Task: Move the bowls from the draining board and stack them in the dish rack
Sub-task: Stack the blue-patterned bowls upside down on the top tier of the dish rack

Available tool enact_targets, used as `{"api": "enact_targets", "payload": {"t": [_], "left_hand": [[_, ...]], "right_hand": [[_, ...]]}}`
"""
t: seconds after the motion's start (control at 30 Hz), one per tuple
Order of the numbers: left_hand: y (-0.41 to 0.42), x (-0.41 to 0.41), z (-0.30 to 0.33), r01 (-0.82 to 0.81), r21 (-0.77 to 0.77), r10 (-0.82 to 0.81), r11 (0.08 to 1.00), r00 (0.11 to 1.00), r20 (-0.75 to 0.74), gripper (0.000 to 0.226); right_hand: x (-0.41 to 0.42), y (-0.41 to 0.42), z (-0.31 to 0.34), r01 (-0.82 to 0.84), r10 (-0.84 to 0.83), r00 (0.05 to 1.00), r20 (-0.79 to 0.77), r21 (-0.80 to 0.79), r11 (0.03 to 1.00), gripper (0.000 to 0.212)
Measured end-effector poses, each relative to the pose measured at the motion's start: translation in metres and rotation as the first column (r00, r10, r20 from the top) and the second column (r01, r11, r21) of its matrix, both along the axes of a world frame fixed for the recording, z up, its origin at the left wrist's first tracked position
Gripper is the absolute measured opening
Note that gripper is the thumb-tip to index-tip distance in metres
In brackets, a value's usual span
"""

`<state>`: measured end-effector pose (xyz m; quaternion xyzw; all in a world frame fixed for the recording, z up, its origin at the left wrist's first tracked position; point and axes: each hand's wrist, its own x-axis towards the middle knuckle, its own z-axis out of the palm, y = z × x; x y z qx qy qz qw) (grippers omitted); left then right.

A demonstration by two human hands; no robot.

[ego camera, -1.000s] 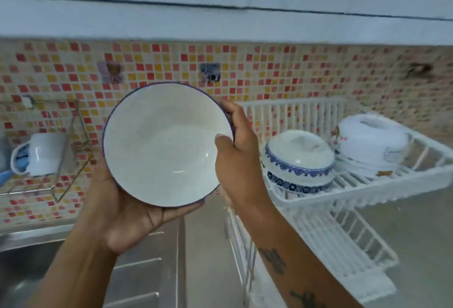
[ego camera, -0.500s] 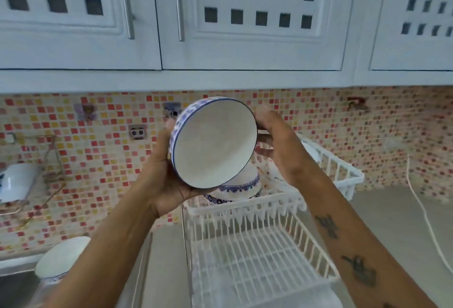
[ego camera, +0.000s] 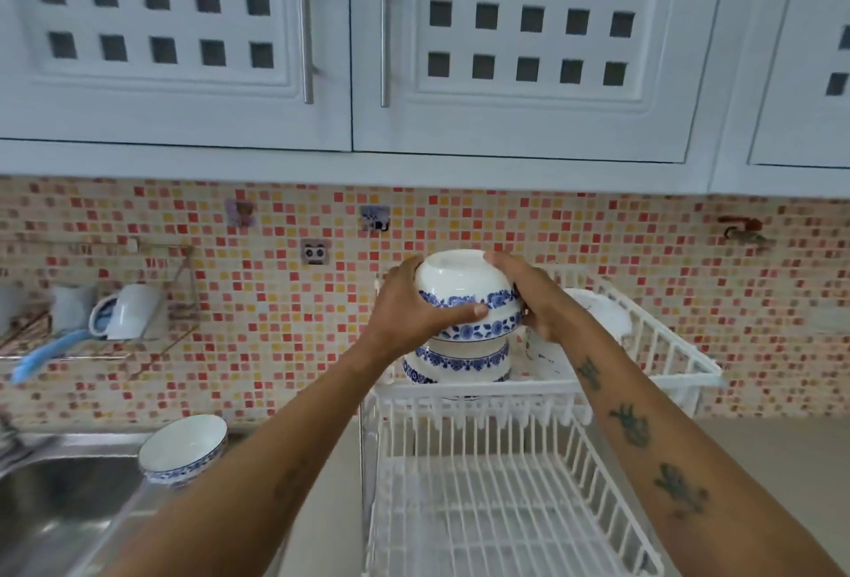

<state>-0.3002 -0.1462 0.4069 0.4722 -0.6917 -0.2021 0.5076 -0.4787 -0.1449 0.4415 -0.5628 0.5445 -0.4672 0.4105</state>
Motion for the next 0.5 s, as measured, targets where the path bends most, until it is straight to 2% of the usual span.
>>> {"api": "enact_targets", "payload": {"t": [0.1, 0.17, 0.23, 0.5], "left_hand": [[-0.010, 0.001, -0.005, -0.044, -0.005, 0.044, 0.999, 0.985, 0.168, 0.106], [-0.013, 0.001, -0.008, -0.039, -0.013, 0.041, 0.999, 0.979, 0.199, 0.102], [-0.017, 0.002, -0.010, -0.025, -0.014, 0.027, 1.000, 0.969, 0.246, 0.103], [-0.026, 0.002, -0.013, -0.044, 0.057, 0.022, 0.997, 0.939, 0.343, 0.104]], "right_hand": [[0.001, -0.010, -0.013, 0.014, -0.014, 0.998, 0.059, 0.008, 1.000, 0.053], [0.002, -0.015, -0.020, -0.002, 0.002, 0.996, 0.084, 0.000, 1.000, 0.036], [0.003, -0.020, -0.023, 0.002, 0.000, 0.996, 0.088, -0.014, 1.000, 0.029], [0.002, -0.031, -0.029, -0.016, 0.017, 1.000, -0.020, 0.042, 0.999, 0.027]]}}
